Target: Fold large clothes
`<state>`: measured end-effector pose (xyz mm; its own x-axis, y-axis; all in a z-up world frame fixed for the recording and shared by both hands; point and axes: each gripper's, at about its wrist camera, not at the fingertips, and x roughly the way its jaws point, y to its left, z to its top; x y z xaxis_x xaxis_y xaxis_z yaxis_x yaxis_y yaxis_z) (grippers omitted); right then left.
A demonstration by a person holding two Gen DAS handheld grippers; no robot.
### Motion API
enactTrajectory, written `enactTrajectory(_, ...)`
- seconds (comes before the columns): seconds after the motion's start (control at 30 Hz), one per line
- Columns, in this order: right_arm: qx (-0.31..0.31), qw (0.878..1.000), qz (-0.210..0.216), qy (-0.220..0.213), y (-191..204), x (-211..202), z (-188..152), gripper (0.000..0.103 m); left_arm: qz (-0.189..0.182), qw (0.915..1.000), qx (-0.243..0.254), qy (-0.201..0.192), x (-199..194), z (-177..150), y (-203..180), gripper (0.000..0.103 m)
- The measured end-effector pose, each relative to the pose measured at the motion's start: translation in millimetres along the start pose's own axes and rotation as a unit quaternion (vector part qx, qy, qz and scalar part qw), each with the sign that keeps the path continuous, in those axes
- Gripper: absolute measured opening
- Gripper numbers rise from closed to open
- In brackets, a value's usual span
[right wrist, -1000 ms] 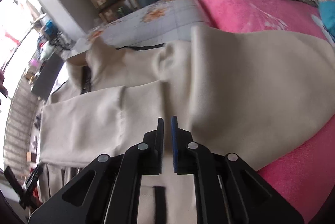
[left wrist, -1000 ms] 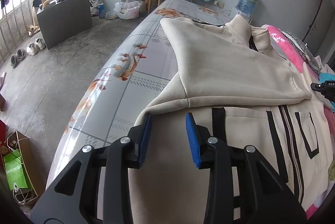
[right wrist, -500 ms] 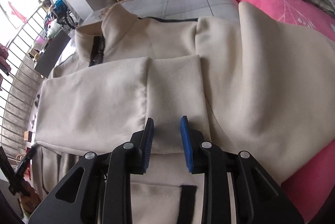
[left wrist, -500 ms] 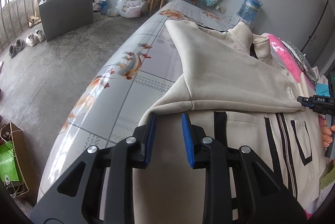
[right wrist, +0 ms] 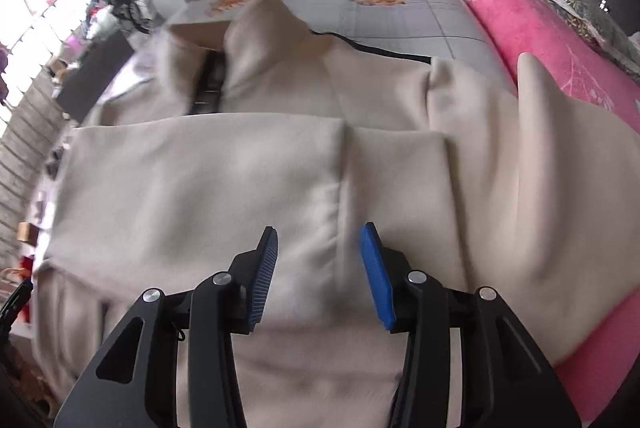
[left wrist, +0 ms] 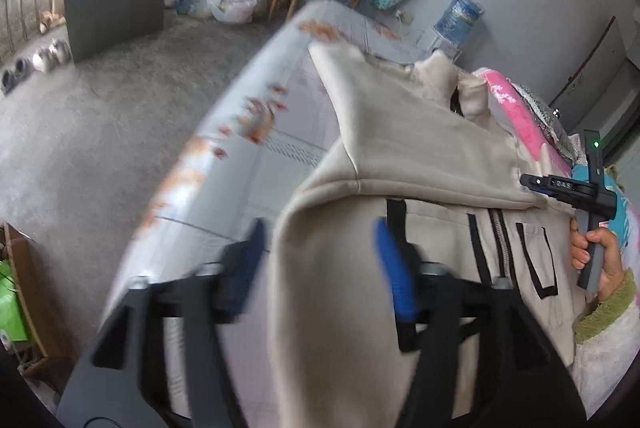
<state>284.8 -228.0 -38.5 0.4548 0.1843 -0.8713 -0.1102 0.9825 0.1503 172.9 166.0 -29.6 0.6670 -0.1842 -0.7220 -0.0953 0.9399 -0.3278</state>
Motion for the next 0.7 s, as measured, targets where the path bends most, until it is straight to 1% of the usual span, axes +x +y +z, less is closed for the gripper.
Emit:
enactTrajectory(0.07, -0.012, 1.000, -0.008, -0.007, 6, -17, -8, 0.058, 0.012, 0.9994, 0.028, -0.016, -25, 7, -4, 0.070)
enactTrajectory(0.1, -0.019, 1.000, -0.011, -0.010, 9, -24, -12, 0.061, 0.018, 0.9990, 0.037, -0.020, -31, 10, -6, 0.073)
enactTrajectory(0.17, -0.029, 0.999, -0.012, -0.015, 12, -36, -21, 0.069, 0.037, 0.9969, 0.063, -0.029, -46, 22, -17, 0.080)
enactTrajectory(0.23, -0.029, 0.999, -0.020, -0.014, 14, -43, -29, 0.075, 0.049, 0.9943, 0.088, -0.035, -51, 31, -32, 0.084)
enactTrajectory(0.3, -0.030, 0.999, -0.030, -0.010, 14, -45, -35, 0.076, 0.058, 0.9915, 0.110, -0.039, -49, 41, -52, 0.085)
enactTrajectory(0.33, -0.032, 0.999, -0.037, -0.007, 14, -46, -40, 0.077, 0.062, 0.9904, 0.118, -0.036, -43, 46, -66, 0.086)
enactTrajectory(0.4, -0.040, 0.998, -0.051, -0.005, 14, -47, -49, 0.080, 0.057, 0.9894, 0.130, -0.032, -32, 52, -85, 0.087)
enactTrajectory(0.53, -0.059, 0.996, -0.064, -0.001, 13, -44, -64, 0.086, 0.052, 0.9846, 0.167, -0.004, 9, 59, -131, 0.089)
enactTrajectory(0.63, -0.070, 0.995, -0.071, 0.008, 13, -36, -74, 0.088, 0.072, 0.9752, 0.209, 0.018, 53, 55, -166, 0.089)
enactTrajectory(0.7, -0.075, 0.994, -0.077, 0.014, 13, -29, -77, 0.088, 0.086, 0.9696, 0.227, 0.032, 79, 50, -182, 0.089)
